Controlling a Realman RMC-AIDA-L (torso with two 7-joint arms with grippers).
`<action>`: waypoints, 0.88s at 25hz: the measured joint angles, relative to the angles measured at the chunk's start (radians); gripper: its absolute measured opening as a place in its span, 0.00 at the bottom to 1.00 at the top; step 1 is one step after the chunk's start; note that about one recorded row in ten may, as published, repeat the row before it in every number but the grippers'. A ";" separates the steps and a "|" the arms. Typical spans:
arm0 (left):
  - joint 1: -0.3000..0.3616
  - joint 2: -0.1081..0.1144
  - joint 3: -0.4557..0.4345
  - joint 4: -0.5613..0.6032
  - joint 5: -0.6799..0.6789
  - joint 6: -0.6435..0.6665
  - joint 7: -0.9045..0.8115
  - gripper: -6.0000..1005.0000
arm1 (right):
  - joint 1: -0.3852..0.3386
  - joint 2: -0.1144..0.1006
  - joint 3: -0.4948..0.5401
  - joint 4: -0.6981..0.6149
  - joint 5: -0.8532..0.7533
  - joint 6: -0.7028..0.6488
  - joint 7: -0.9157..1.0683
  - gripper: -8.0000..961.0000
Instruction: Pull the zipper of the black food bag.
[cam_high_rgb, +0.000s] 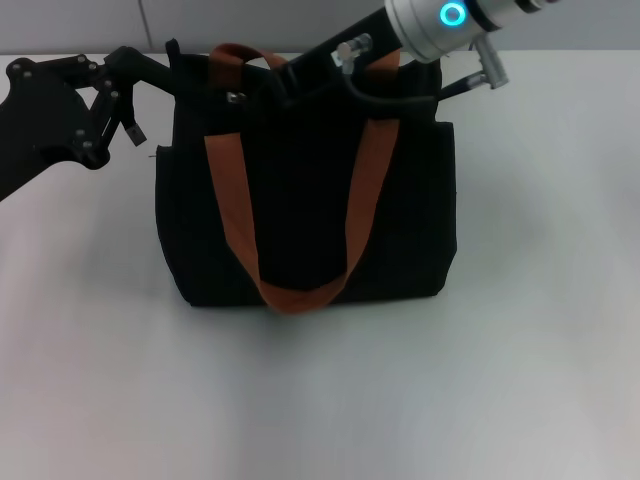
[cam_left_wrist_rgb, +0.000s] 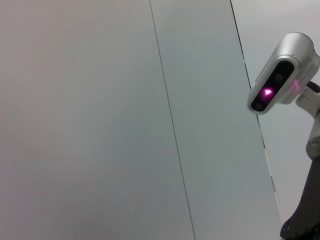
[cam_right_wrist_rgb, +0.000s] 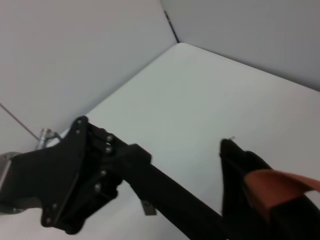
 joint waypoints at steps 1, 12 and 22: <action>0.000 0.000 0.000 0.000 0.000 0.000 0.000 0.03 | -0.006 0.000 0.000 -0.010 -0.008 -0.003 0.009 0.01; 0.001 0.001 -0.001 0.001 -0.001 -0.007 0.000 0.03 | -0.131 -0.002 0.008 -0.217 -0.144 -0.059 0.138 0.01; 0.001 0.002 -0.003 0.002 -0.002 -0.016 0.000 0.03 | -0.249 0.000 0.029 -0.373 -0.203 -0.074 0.189 0.01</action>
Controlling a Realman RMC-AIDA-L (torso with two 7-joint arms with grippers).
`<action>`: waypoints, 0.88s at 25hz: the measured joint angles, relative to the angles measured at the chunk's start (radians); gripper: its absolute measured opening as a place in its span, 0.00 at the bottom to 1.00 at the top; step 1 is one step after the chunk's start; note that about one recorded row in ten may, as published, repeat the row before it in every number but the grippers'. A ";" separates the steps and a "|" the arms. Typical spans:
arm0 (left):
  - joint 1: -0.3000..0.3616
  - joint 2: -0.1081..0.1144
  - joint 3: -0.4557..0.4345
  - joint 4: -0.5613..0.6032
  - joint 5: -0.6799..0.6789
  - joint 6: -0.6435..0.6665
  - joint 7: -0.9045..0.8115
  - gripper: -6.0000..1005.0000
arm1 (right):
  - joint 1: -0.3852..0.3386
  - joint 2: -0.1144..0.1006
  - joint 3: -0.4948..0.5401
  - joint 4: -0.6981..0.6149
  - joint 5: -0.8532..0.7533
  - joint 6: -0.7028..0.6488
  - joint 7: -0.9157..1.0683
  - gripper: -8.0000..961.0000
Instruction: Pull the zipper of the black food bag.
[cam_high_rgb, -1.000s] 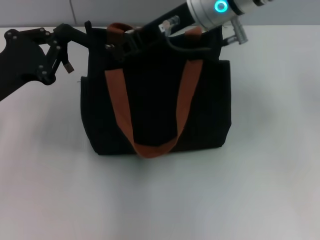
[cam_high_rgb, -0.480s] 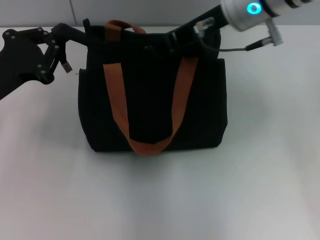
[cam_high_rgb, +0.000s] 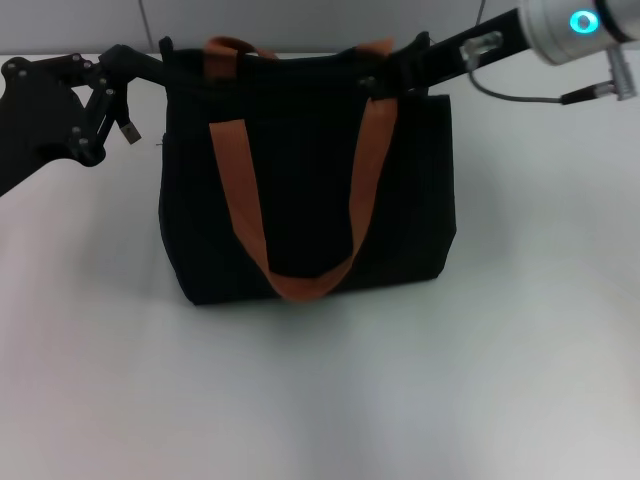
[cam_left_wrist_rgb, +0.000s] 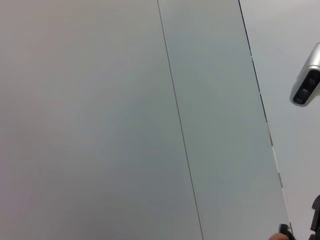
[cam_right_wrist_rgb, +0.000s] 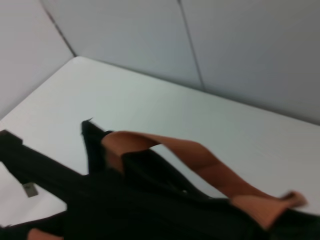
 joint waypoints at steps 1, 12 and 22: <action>0.000 0.001 0.000 0.000 0.000 -0.001 0.000 0.03 | -0.010 0.000 0.004 -0.011 -0.003 -0.003 0.003 0.01; 0.000 0.002 0.001 0.000 -0.001 -0.003 -0.002 0.03 | -0.067 0.000 0.050 -0.021 0.134 -0.026 -0.101 0.01; 0.000 0.002 0.009 -0.001 0.005 -0.004 -0.028 0.03 | -0.243 -0.015 0.248 0.268 0.850 -0.165 -0.826 0.17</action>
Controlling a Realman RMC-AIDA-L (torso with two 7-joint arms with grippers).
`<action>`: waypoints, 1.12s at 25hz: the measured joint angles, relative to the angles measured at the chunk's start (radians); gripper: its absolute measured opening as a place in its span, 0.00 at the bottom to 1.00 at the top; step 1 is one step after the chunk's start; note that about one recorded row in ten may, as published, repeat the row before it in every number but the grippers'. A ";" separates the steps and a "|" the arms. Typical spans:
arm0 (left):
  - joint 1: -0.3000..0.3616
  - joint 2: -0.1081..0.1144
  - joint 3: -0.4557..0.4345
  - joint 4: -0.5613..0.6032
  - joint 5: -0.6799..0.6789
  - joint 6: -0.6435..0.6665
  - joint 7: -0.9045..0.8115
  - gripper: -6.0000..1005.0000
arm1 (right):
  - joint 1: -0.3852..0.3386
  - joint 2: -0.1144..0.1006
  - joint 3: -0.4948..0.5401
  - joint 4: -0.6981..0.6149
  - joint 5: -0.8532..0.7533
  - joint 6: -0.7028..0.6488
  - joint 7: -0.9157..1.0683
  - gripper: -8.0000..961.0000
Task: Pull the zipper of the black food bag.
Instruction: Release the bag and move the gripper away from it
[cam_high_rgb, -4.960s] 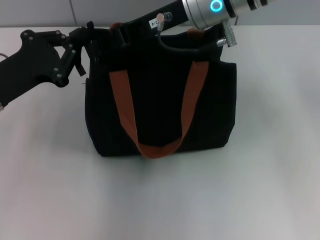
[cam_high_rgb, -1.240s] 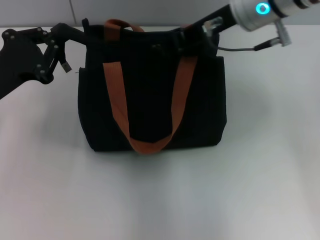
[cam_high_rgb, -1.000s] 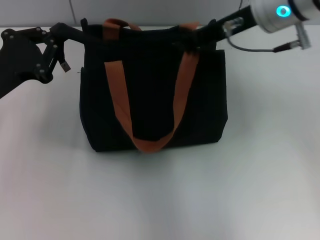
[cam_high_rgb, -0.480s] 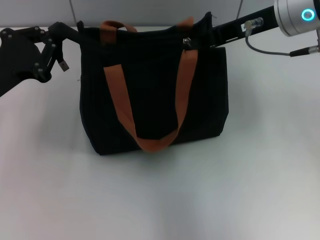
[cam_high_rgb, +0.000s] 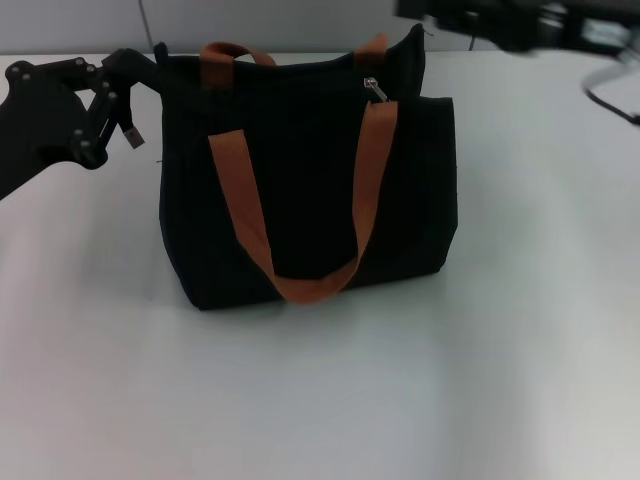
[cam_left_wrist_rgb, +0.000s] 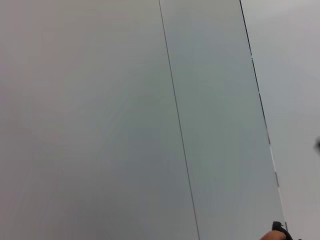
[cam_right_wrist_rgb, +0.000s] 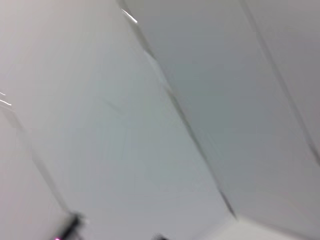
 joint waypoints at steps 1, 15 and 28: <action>0.000 0.000 0.002 0.001 0.002 0.000 -0.014 0.03 | -0.014 -0.008 0.042 0.106 0.070 -0.114 -0.165 0.19; 0.007 0.020 0.014 0.002 0.006 0.005 -0.124 0.04 | -0.112 -0.035 0.081 0.490 -0.220 -0.329 -0.864 0.70; 0.029 0.044 0.059 0.041 0.061 0.032 -0.286 0.04 | -0.143 -0.013 0.080 0.497 -0.273 -0.272 -0.906 0.78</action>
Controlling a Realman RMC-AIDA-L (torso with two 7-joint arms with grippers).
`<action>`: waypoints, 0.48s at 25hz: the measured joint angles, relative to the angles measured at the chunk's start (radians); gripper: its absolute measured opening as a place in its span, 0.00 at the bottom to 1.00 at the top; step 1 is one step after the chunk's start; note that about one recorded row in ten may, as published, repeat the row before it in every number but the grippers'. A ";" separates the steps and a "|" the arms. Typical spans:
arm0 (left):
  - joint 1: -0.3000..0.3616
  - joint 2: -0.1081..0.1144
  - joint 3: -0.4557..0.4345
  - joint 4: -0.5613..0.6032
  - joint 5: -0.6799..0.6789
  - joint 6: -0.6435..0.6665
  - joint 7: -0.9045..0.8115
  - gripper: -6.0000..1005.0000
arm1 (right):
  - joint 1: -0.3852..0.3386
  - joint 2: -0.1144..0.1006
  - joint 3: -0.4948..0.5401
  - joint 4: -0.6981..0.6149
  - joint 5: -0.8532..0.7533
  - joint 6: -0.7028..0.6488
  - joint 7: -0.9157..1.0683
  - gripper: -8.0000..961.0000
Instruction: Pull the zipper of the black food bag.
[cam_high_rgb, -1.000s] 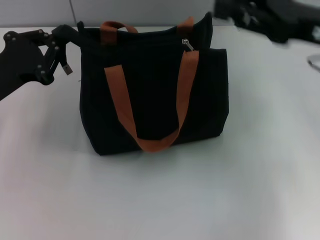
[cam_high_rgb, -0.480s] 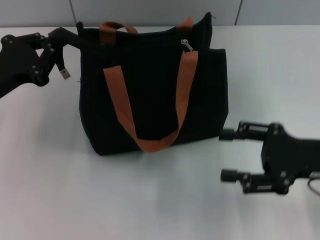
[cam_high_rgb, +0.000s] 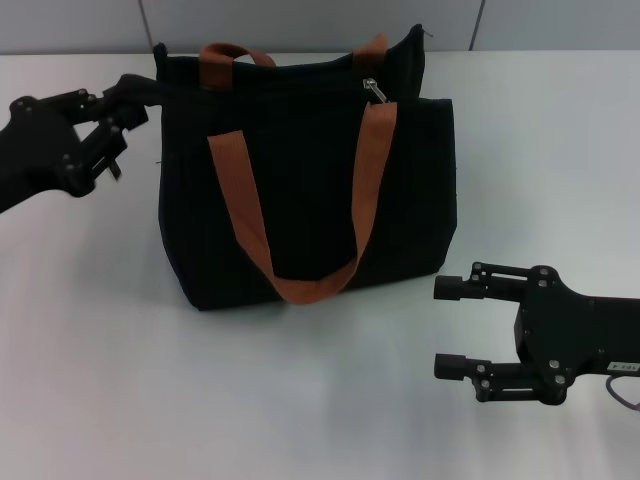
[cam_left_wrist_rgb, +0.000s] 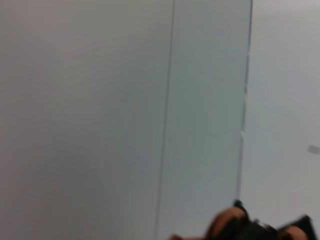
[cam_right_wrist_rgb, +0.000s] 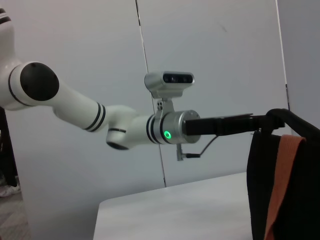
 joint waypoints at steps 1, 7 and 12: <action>0.001 0.009 0.001 0.015 0.020 0.012 -0.034 0.07 | 0.000 0.001 -0.001 0.000 0.000 0.002 0.000 0.78; 0.016 0.087 -0.012 0.092 0.074 0.124 -0.266 0.29 | 0.001 0.002 -0.004 0.002 0.000 0.015 0.001 0.78; 0.019 0.095 -0.030 0.103 0.065 0.232 -0.294 0.51 | 0.000 0.004 0.001 0.006 0.000 0.024 -0.001 0.78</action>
